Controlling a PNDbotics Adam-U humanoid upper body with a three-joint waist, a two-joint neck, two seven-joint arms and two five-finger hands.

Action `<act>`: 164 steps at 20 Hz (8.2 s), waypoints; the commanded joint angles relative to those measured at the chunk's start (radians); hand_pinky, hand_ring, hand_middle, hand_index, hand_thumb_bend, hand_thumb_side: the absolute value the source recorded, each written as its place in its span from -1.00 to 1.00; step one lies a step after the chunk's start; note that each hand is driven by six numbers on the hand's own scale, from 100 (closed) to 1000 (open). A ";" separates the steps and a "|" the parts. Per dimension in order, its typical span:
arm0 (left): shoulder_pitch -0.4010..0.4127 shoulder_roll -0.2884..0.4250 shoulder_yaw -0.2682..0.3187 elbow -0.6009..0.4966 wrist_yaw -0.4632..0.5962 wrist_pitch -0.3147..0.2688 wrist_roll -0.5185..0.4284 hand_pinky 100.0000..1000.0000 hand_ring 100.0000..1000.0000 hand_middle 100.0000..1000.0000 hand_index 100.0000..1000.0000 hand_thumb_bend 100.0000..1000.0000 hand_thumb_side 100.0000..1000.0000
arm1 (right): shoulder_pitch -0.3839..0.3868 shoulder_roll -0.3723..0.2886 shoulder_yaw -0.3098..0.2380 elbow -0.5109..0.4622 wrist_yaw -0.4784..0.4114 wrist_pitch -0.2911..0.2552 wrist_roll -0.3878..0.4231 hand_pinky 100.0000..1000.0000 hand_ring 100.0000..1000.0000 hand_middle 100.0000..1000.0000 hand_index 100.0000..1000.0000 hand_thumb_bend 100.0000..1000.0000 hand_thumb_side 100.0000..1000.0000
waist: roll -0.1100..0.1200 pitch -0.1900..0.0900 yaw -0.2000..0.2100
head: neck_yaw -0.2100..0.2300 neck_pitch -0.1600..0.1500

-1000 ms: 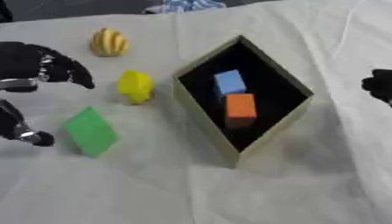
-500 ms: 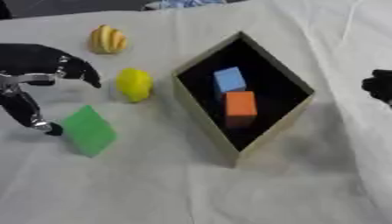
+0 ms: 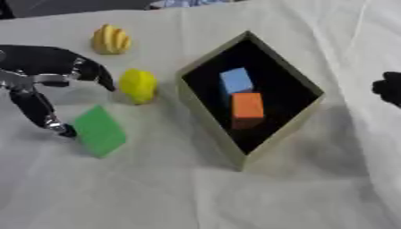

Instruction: Pick up objects on the table and place them in the box.

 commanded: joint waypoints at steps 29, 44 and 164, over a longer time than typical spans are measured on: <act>-0.016 0.019 -0.057 -0.057 0.174 0.034 -0.251 0.52 0.28 0.04 0.34 -0.25 -0.93 | 0.001 0.002 -0.016 -0.021 0.002 0.001 -0.001 0.84 0.66 0.46 0.67 -1.00 0.51 | -0.007 -0.024 -0.002 | 0.006 -0.009; -0.207 -0.055 0.026 -0.138 0.230 0.098 -0.200 0.48 0.16 -0.12 0.19 -0.50 -1.00 | 0.009 -0.015 -0.021 -0.021 0.004 -0.006 -0.005 0.84 0.66 0.46 0.67 -1.00 0.46 | -0.006 -0.042 0.014 | -0.003 0.009; -0.346 -0.462 0.137 0.639 -0.150 0.140 0.073 0.36 0.15 0.11 0.44 -0.50 -0.99 | -0.013 0.009 -0.019 -0.021 -0.021 -0.012 0.002 0.84 0.65 0.45 0.66 -1.00 0.43 | 0.004 -0.058 -0.002 | 0.038 0.008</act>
